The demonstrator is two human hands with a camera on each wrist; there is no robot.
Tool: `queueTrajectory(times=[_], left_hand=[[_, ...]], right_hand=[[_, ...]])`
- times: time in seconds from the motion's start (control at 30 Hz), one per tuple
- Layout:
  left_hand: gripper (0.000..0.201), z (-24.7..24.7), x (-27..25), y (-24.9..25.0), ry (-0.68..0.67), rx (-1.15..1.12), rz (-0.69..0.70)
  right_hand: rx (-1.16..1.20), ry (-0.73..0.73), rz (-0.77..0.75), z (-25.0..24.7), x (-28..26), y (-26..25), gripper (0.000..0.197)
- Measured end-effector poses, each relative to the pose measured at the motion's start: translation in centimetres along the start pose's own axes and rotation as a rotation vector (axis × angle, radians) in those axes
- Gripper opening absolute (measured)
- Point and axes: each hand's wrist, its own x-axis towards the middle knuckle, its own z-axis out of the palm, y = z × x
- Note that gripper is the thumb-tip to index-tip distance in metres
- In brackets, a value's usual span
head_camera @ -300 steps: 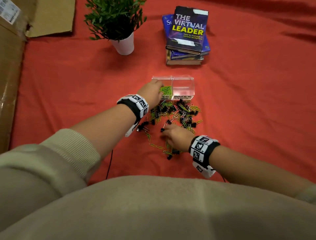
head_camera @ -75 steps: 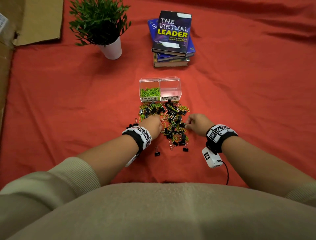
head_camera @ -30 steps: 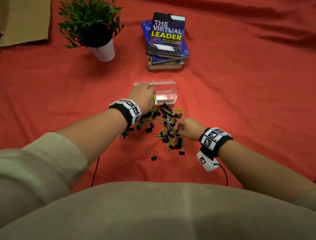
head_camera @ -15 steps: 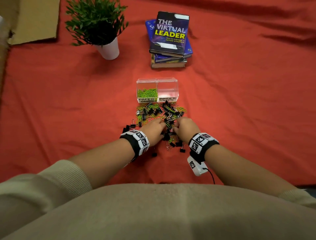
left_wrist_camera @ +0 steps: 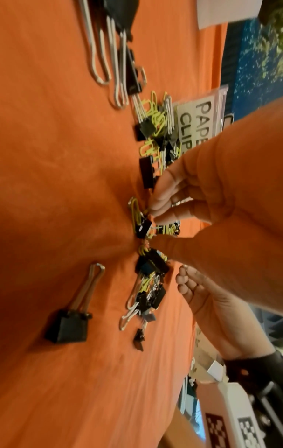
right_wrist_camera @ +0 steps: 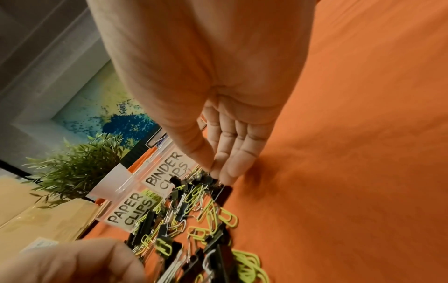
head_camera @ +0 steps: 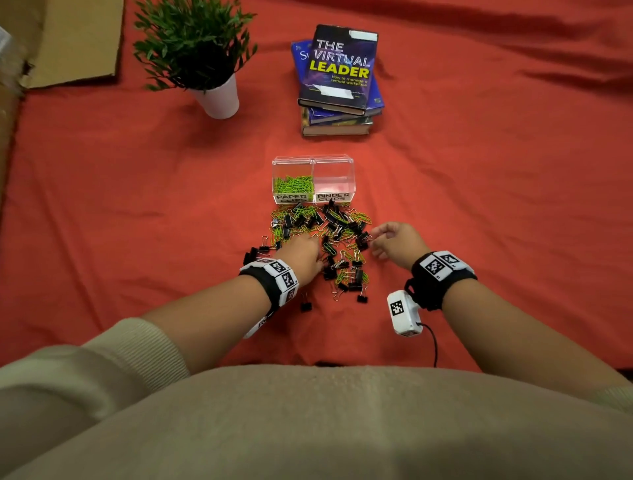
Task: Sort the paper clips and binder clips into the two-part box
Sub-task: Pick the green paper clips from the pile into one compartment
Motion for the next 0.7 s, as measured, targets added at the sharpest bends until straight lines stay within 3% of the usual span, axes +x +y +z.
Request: queueTrajectory(times=[0.1,0.2,0.37,0.57,0.7], left_hand=[[0.021,0.4,0.1,0.0,-0.014,0.044,-0.011],[0.018,0.3,-0.1,-0.1,-0.011,0.034,-0.015],[0.022,-0.3,-0.1,-0.7,-0.011,-0.045,-0.048],[0.034,-1.7,-0.6,-1.4,-0.008,-0.24,-0.137],[0.029,-2.2,-0.9,-2.3,0.049,-0.351,-0.212]], right_hand=[[-0.056,0.063,-0.029,0.3,0.1,0.2,0.018],[-0.359,0.195,-0.113,0.8,-0.2,0.1,0.009],[-0.66,0.067,-0.095,3.3,-1.7,-0.1,0.02],[-0.642,0.052,-0.109,4.6,-1.5,-0.4,0.012],[-0.53,0.034,-0.071,4.4,-1.1,-0.4,0.01]])
